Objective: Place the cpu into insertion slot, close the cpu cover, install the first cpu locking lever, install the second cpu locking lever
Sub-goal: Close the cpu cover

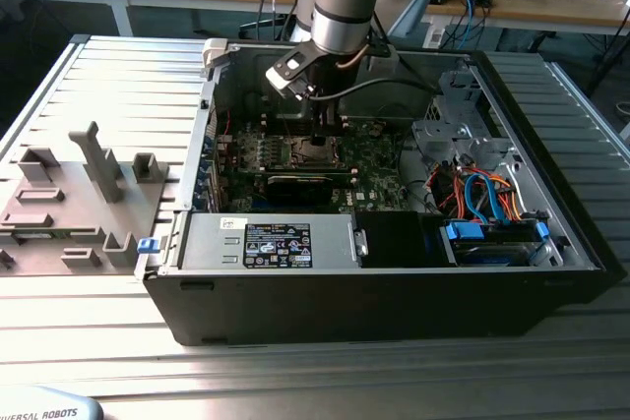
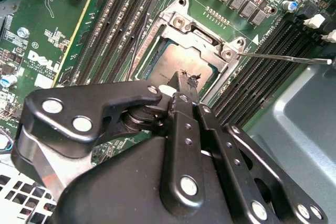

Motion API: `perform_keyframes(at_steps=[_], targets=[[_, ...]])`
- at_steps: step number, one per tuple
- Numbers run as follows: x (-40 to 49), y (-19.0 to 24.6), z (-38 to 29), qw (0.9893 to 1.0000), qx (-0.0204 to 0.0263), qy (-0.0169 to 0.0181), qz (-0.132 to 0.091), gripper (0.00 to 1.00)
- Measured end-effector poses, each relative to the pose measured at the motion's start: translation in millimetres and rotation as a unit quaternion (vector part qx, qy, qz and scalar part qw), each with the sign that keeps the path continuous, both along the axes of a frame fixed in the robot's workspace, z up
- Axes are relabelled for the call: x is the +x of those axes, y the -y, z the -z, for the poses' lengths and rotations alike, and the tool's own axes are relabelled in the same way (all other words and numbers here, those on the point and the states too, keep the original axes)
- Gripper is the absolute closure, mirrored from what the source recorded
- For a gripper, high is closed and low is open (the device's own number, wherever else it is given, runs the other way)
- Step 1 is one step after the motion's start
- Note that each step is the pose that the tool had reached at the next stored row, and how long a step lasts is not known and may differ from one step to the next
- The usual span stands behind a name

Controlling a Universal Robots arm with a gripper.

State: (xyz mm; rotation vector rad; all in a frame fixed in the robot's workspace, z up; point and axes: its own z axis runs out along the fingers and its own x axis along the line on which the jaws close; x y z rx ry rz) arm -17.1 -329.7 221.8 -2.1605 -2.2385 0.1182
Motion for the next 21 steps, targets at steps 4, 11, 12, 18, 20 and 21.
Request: perform_keyframes(at_steps=[4,11,12,18,20,21], targets=[[0.0,0.0,-1.9,1.0000,-0.0009,0.0000,0.000,0.89],[0.0,0.0,-5.3,1.0000,-0.0024,0.0000,0.000,0.89],[0.0,0.0,-6.3,1.0000,-0.0027,-0.0001,0.000,0.89],[0.0,0.0,-8.8,1.0000,-0.0033,0.0000,0.000,0.89],[0.0,0.0,-9.5,1.0000,-0.0035,0.0000,0.000,0.89],[0.0,0.0,-9.9,1.0000,-0.0035,0.0000,0.000,0.89]])
